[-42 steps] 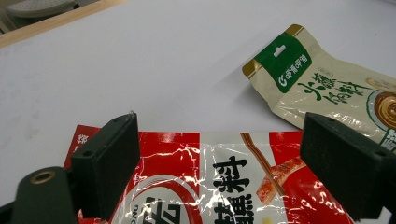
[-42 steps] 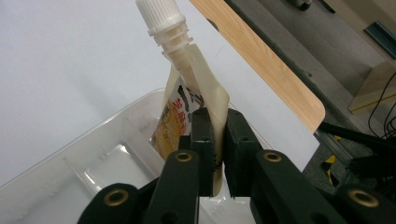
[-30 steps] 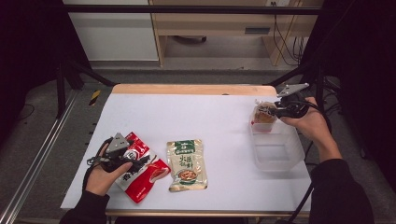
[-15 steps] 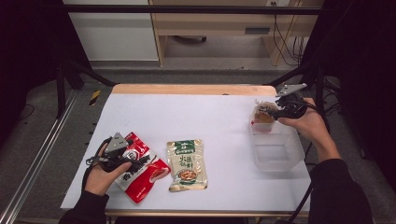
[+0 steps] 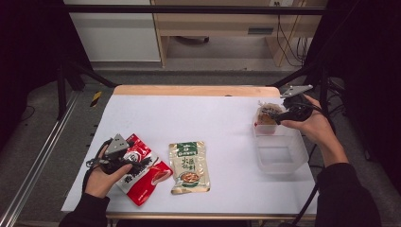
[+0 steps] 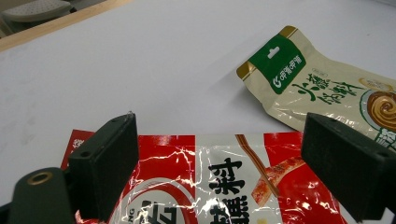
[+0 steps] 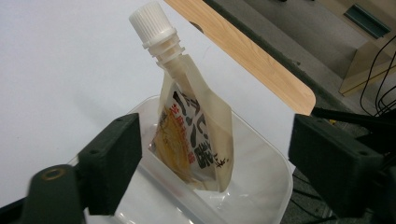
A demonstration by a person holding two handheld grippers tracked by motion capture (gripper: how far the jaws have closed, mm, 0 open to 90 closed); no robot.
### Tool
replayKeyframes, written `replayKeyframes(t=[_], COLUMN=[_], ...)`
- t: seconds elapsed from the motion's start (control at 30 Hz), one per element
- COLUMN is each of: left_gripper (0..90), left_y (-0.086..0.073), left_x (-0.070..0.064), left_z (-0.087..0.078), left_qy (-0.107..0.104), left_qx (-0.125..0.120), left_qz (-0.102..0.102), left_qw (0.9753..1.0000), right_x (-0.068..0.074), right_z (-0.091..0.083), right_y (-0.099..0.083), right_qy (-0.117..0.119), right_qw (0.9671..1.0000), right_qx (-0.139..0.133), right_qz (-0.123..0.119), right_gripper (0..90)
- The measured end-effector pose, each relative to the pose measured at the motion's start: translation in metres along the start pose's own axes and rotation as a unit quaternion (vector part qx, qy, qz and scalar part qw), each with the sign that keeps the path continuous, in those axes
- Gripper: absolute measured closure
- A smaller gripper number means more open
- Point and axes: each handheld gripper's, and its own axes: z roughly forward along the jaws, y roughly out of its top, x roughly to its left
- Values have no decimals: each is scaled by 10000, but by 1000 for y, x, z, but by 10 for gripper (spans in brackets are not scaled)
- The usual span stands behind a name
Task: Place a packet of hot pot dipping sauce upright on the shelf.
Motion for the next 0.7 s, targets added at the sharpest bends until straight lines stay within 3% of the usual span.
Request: replayKeyframes(t=[0.7], left_gripper=[114], left_y=[1], left_x=[1], left_z=[-3], left_qy=[29], left_qx=[-68], left_qz=[-12], left_qw=[10000], right_x=[22], right_z=[-43], right_y=[9], right_qy=[-24], right_qw=[9982], right_qx=[-514], right_qz=[-302], right_gripper=[89])
